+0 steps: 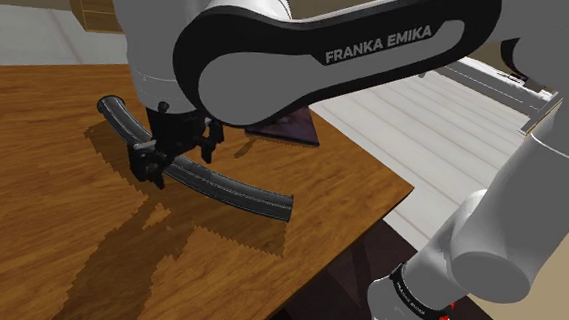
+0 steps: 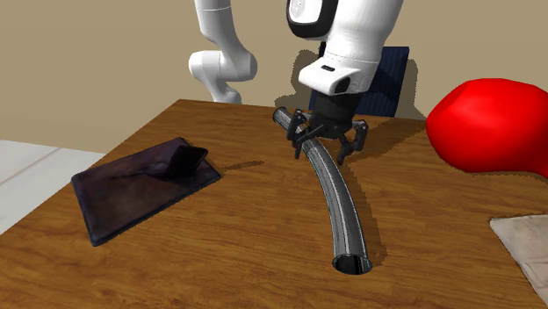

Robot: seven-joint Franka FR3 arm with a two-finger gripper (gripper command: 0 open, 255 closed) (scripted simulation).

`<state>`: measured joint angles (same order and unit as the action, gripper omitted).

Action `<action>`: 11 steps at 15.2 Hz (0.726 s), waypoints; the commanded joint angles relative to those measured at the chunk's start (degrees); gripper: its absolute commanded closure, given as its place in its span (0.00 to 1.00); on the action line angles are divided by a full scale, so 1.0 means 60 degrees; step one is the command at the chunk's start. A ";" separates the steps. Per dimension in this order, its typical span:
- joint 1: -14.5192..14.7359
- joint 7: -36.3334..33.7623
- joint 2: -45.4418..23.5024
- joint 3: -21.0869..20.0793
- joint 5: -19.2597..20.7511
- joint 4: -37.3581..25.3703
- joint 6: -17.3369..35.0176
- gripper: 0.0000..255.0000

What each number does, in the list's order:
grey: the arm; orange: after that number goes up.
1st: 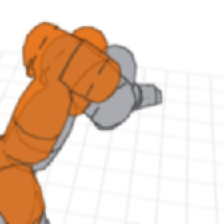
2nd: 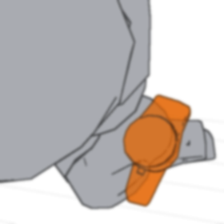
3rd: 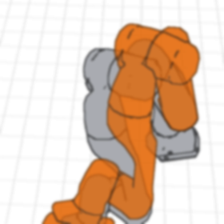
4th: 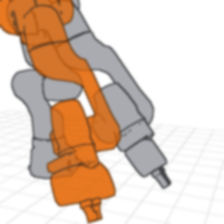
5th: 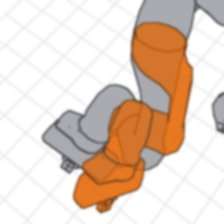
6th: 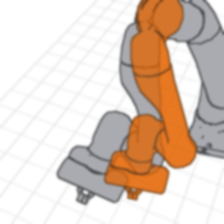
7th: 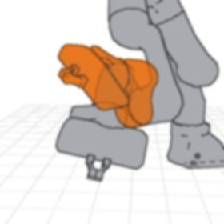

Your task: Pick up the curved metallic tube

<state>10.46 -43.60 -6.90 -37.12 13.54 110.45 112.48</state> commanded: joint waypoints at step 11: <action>-0.0005 0.0022 0.0037 -0.0007 -0.0029 -0.0038 -0.0062 1.00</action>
<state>10.41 -43.50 -6.60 -37.15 13.40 110.60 112.56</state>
